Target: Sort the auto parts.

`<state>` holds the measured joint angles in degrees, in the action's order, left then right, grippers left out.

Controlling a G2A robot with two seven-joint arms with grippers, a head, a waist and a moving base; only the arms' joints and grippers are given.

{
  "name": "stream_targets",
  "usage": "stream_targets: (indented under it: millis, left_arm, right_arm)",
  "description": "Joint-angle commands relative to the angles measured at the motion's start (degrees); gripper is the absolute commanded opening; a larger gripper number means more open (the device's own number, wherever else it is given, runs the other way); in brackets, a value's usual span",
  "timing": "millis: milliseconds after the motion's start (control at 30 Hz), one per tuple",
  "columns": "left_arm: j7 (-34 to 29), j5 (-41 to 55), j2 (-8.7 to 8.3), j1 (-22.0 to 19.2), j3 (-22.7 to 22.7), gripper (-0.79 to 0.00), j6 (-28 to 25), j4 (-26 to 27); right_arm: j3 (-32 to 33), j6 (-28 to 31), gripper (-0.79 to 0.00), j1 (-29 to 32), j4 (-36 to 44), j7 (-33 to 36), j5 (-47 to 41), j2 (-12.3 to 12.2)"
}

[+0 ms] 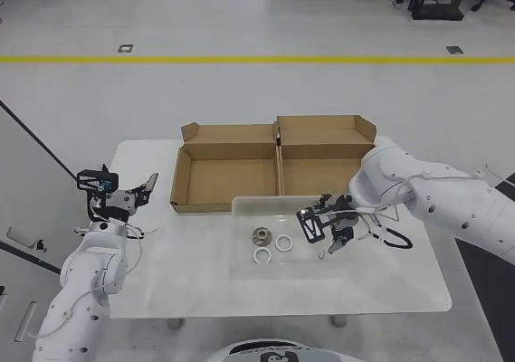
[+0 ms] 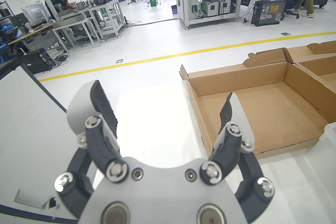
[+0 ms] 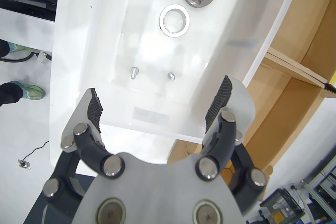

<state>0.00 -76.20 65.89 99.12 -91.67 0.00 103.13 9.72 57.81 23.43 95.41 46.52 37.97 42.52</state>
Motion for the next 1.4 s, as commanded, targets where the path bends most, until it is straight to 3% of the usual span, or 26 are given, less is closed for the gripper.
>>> stream_targets:
  millis: [0,700,833,933,1067,1367]
  left_arm:
    - [0.0,0.0,0.0,0.0,0.0,0.0,0.0,0.0]
    - [0.0,0.0,0.0,0.0,0.0,0.0,0.0,0.0]
    - [0.0,0.0,0.0,0.0,0.0,0.0,0.0,0.0]
    - [0.0,0.0,0.0,0.0,0.0,0.0,0.0,0.0]
    - [0.0,0.0,0.0,0.0,0.0,0.0,0.0,0.0]
    - [0.0,0.0,0.0,0.0,0.0,0.0,0.0,0.0]
  right_arm:
    - [0.02,0.1,0.0,0.18,0.07,-0.14,0.29,0.11]
    - [0.02,-0.19,0.0,2.5,-3.26,0.19,2.23,1.79]
    - [0.02,-1.29,-0.139,3.31,-3.08,1.28,1.48,1.87]
    - [0.02,-2.64,-0.145,3.66,-2.49,2.64,0.42,1.88]
    - [0.02,-4.87,-0.209,3.82,-1.5,4.87,-1.38,1.78]
    - [0.02,-9.3,-0.222,4.22,1.0,9.31,-4.95,0.84]
